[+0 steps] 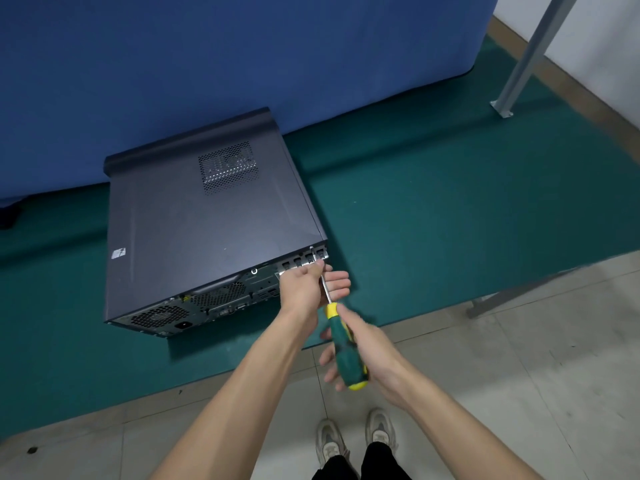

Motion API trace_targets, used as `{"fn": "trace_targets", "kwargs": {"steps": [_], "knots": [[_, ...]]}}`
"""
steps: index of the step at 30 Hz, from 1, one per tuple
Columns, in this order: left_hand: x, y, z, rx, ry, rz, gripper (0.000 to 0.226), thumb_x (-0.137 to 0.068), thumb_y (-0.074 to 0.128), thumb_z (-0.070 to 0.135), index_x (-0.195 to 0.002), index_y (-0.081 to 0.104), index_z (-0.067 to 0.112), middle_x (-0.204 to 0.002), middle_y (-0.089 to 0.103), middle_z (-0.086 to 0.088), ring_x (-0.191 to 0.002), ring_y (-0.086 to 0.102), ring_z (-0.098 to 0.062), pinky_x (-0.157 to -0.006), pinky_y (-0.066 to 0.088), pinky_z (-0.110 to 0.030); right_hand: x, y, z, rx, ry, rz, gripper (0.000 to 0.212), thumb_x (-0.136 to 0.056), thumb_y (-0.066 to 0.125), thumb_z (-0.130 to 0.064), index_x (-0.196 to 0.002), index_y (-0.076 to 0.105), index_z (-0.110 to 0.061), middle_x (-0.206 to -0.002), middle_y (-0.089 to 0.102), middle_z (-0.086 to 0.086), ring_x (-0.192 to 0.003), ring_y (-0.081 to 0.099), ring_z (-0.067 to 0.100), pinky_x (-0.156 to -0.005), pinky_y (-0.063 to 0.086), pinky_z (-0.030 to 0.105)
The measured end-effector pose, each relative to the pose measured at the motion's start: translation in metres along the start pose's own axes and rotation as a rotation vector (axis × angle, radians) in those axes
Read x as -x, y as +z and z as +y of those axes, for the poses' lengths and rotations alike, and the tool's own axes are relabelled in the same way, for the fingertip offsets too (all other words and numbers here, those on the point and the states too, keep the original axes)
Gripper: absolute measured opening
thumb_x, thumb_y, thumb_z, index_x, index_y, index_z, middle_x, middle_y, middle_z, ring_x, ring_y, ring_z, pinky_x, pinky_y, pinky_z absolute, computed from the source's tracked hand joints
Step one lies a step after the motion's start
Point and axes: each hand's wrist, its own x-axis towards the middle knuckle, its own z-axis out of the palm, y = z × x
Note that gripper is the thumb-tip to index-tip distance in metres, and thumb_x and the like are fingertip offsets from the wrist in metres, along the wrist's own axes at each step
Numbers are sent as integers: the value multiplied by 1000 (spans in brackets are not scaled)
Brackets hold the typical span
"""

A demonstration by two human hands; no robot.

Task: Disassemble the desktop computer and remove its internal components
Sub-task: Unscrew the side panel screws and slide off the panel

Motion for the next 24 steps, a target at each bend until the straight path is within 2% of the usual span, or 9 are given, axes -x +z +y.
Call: {"fn": "trace_targets", "kwargs": {"steps": [2, 4, 7, 10, 12, 14, 17, 21, 24], "knots": [[0, -4, -1, 39, -19, -43, 31, -101, 38, 15, -84, 54, -5, -62, 69, -14, -51, 67, -21, -47, 56, -27, 1, 2, 1, 12, -56, 4, 33, -98, 45, -33, -81, 57, -7, -56, 63, 5, -42, 58, 19, -42, 44, 20], [-2, -9, -1, -31, -28, -48, 27, -99, 45, 19, -89, 57, -2, -67, 71, -12, -54, 68, -21, -50, 57, -29, -3, 8, 6, 47, -127, 130, 24, -95, 53, -24, -76, 52, -9, -51, 58, 2, -38, 53, 15, -43, 40, 19], [0, -11, 0, -202, -11, 11, 14, -91, 59, 14, -86, 58, 1, -61, 69, -7, -47, 64, -18, -47, 53, -27, -3, 11, 11, 45, -129, 243, 25, -89, 63, -30, -78, 50, -11, -56, 53, 2, -40, 51, 12, -44, 40, 21], [0, -7, 1, -125, -16, 17, 20, -96, 50, 8, -80, 56, -4, -57, 66, -12, -45, 64, -20, -46, 55, -28, 3, 7, 4, -51, -11, 107, 37, -93, 51, -46, -96, 57, -10, -64, 64, 6, -48, 59, 19, -44, 47, 24], [1, -7, 1, -53, -28, -16, 25, -98, 44, 10, -82, 56, -4, -61, 68, -14, -50, 66, -21, -49, 57, -28, 6, 3, 1, -50, -13, 40, 36, -98, 43, -40, -101, 58, -7, -68, 70, 8, -50, 62, 23, -45, 49, 25], [2, -9, 0, -52, -34, -26, 21, -95, 51, 14, -83, 59, 0, -65, 70, -11, -49, 65, -18, -48, 55, -26, 6, 4, 2, -13, -102, 71, 29, -98, 47, -31, -91, 60, -6, -66, 69, 7, -47, 61, 20, -45, 47, 23], [3, -9, -4, -128, -2, 70, 14, -86, 66, 15, -80, 62, 3, -62, 69, -7, -40, 56, -14, -42, 45, -20, 4, 10, 6, 43, -159, 204, 25, -89, 62, -31, -79, 55, -10, -64, 63, 5, -48, 59, 14, -49, 45, 21], [4, 0, -5, 1, -36, 38, 26, -98, 47, 13, -79, 56, -3, -56, 67, -11, -39, 57, -17, -40, 48, -22, 9, 11, 1, -53, 1, 107, 38, -91, 53, -48, -95, 60, -10, -71, 69, 6, -54, 65, 23, -47, 49, 25], [5, -3, -6, -9, -32, -12, 33, -101, 38, 20, -86, 57, -2, -63, 70, -11, -47, 64, -19, -46, 55, -27, 10, 9, 0, -66, -77, 102, 33, -97, 47, -34, -87, 62, -6, -64, 68, 6, -46, 61, 21, -44, 45, 20]]}}
